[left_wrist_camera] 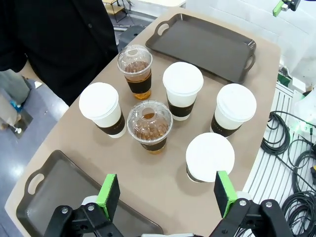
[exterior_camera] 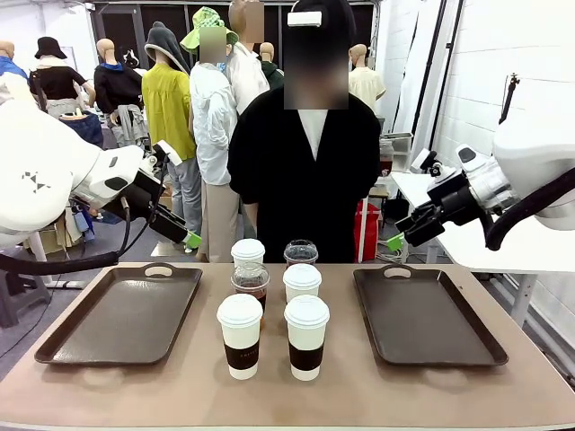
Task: Distribute the coffee onto the tray.
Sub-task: Pick up one iced Americano and place it on the right Handle tray.
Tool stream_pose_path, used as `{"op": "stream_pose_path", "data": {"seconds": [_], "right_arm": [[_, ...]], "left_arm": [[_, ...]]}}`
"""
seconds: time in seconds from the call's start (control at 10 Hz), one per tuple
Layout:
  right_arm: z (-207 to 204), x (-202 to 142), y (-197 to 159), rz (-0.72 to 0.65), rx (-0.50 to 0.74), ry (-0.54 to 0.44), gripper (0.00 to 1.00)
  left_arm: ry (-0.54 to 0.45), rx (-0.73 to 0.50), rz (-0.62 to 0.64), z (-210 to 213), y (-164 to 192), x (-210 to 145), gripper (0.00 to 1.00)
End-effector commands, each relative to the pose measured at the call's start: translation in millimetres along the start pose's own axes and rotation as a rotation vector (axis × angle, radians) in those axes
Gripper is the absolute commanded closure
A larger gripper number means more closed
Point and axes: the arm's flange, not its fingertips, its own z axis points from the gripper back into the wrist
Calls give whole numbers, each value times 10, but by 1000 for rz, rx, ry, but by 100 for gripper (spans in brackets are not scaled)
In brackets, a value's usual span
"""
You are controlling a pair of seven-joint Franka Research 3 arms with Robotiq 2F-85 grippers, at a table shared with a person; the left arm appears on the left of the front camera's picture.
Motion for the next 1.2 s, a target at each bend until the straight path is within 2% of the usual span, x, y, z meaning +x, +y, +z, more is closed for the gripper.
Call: {"op": "stream_pose_path", "data": {"seconds": [0.0, 1.1], "right_arm": [[-17, -9, -16, 8, 16, -12, 0], [-17, -9, -16, 8, 16, -12, 0]], "left_arm": [[-3, -5, 1, 6, 3, -3, 0], [-3, -5, 1, 6, 3, -3, 0]]}}
